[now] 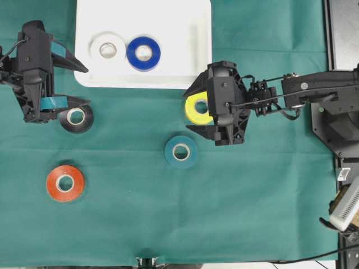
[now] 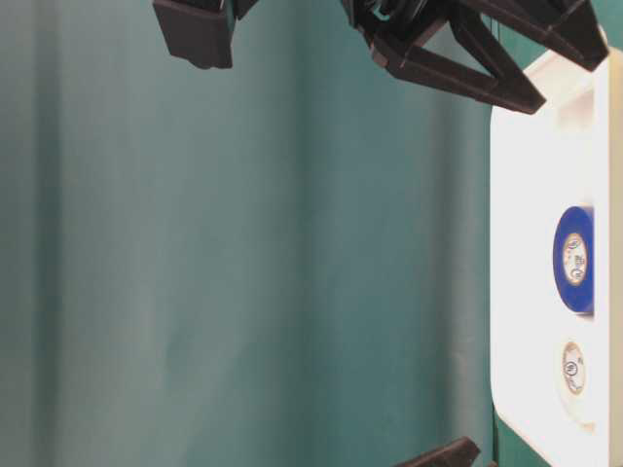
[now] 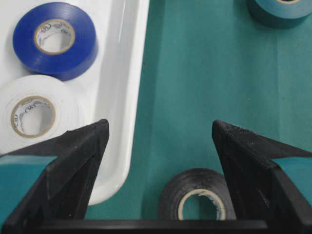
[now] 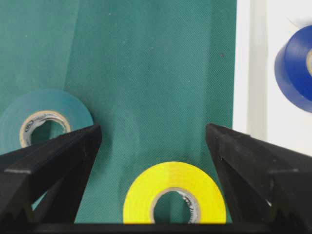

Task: Put the tape alternately from left to right into the white case.
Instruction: 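Move the right gripper to the teal roll and grasp its hole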

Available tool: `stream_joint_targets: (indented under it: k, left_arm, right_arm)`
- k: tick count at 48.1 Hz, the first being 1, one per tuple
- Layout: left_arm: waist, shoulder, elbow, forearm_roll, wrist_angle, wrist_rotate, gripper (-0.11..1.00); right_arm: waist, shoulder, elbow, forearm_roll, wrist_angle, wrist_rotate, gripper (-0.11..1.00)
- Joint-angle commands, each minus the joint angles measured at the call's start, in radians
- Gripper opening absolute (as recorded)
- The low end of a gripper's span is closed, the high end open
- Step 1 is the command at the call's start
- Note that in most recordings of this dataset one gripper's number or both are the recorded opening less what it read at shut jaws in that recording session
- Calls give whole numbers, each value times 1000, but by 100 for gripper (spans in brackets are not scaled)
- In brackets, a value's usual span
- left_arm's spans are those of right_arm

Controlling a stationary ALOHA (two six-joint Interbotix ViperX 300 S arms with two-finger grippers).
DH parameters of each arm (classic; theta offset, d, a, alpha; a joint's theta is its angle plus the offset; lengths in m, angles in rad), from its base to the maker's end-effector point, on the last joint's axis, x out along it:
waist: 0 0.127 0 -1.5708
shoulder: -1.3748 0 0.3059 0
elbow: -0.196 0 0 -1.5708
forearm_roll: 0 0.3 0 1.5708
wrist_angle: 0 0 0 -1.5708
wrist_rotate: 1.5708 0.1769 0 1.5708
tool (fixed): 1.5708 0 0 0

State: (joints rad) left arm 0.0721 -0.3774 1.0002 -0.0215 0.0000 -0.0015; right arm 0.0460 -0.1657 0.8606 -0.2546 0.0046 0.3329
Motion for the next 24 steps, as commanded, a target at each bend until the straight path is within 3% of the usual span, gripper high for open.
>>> stream_joint_targets:
  k: [1, 12, 24]
  left_arm:
    - [-9, -11, -9, -2, -8, 3, 85]
    - [-21, -12, -9, 0, -9, 5, 85]
    - [-26, -12, -8, -2, -11, 5, 85]
  right_arm:
    - [20, -8, -6, 2, -6, 2, 71]
    - [77, -8, -8, 3, -8, 11, 71]
    - [135, -8, 0, 2, -5, 77, 71]
